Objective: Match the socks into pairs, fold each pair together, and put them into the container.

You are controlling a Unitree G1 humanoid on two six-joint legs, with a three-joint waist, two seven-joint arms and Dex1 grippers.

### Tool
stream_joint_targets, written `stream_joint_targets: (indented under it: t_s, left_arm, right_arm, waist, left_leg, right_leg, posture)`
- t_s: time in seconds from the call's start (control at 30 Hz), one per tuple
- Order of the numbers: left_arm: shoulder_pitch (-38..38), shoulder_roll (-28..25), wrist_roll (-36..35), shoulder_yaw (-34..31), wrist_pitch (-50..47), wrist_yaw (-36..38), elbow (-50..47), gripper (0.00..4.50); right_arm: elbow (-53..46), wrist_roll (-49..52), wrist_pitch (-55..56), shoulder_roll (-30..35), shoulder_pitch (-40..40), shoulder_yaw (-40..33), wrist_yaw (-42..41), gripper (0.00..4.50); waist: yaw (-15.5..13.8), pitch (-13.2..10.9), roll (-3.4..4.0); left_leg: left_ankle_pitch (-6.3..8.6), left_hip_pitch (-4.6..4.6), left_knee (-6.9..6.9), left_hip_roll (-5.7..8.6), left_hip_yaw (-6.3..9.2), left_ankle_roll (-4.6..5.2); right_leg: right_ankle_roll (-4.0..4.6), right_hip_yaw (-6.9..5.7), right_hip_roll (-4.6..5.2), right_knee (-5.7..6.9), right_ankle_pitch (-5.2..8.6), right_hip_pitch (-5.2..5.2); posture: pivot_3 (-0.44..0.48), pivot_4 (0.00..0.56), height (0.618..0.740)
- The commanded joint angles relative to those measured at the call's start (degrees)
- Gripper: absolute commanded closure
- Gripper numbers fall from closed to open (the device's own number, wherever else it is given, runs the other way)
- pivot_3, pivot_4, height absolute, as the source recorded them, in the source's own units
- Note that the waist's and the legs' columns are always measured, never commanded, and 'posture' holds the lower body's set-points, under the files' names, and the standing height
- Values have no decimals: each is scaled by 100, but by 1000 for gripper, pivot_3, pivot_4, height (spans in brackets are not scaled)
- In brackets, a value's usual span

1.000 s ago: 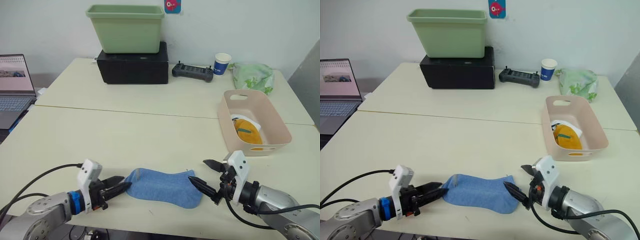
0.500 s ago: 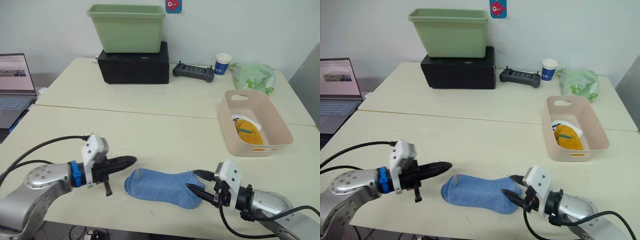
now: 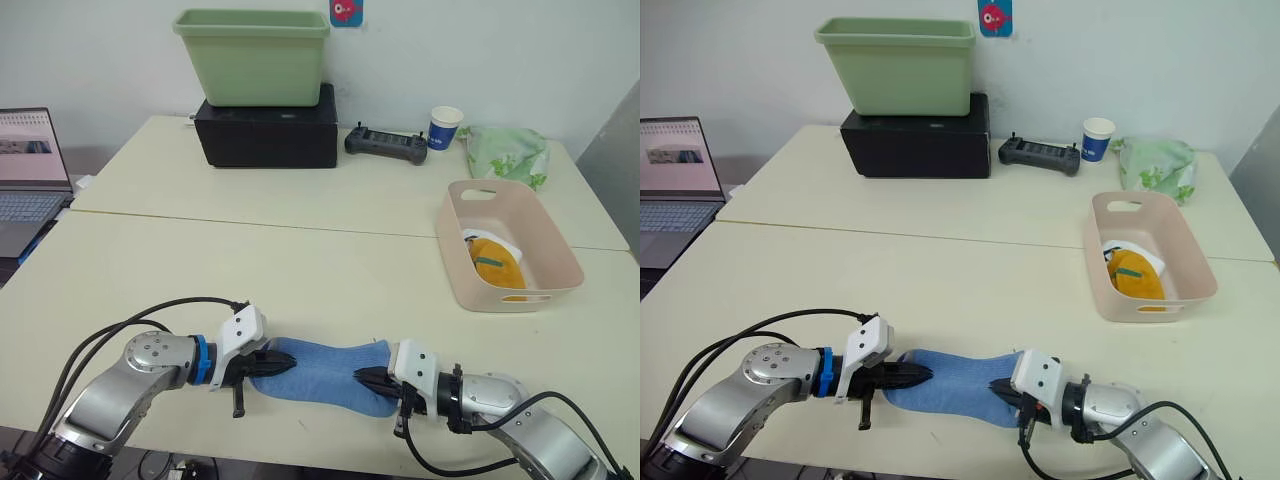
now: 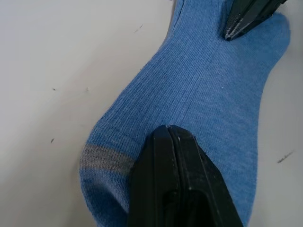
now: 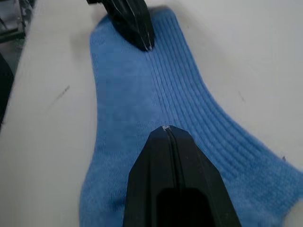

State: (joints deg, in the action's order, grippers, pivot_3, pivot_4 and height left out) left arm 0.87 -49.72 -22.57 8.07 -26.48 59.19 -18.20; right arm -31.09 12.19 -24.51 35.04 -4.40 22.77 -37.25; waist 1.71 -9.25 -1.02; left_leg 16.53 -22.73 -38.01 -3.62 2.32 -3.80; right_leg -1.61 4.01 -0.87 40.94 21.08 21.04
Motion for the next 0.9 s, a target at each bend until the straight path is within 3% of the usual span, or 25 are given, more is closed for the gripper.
stream_joint_targets:
  t_s: [0.03, 0.27, 0.47, 0.6, 0.9]
  left_arm:
    - [-180, -36, 337, 103, -81, -152, 218, 4500]
    - [-112, 53, -82, -234, -68, -123, -250, 4500]
    - [263, 63, -595, -322, -713, -109, -865, 4500]
    - [265, 228, -155, 44, -799, -424, -512, 4500]
    - [93, 262, 179, 207, -645, -495, -291, 4500]
  right_arm:
    - [-12, 109, -49, -5, -253, -640, 195, 4478]
    - [-759, 662, 174, 56, -900, -1606, -3, 4478]
    - [-764, 259, 14, -241, -119, -801, 31, 4478]
    - [-414, -32, -45, -150, 219, -138, -292, 4478]
    - [-583, -142, 144, 715, -552, -352, -667, 4478]
  waist:
    - [2, 4, 6]
    - [26, 1, 6]
    - [24, -4, 1]
    - [4, -5, 3]
    - [-4, -5, 2]
  left_leg:
    - [3, 4, 0, 0, 2, 5]
    - [16, 70, 6, -2, 5, 26]
    - [16, 71, 5, -3, 8, 26]
    - [15, 72, 6, -2, 8, 25]
    - [17, 70, 5, -1, 12, 27]
  right_leg:
    - [0, 1, 0, 0, 0, -7]
    - [-1, 2, -2, -21, 3, -81]
    - [-1, 2, -5, -18, 3, -81]
    - [-2, 1, -5, -24, 3, -81]
    - [-2, -2, -1, -33, 3, -87]
  posture:
    - [0, 150, 720]
    - [0, 150, 720]
    - [0, 150, 720]
    - [0, 150, 720]
    - [0, 150, 720]
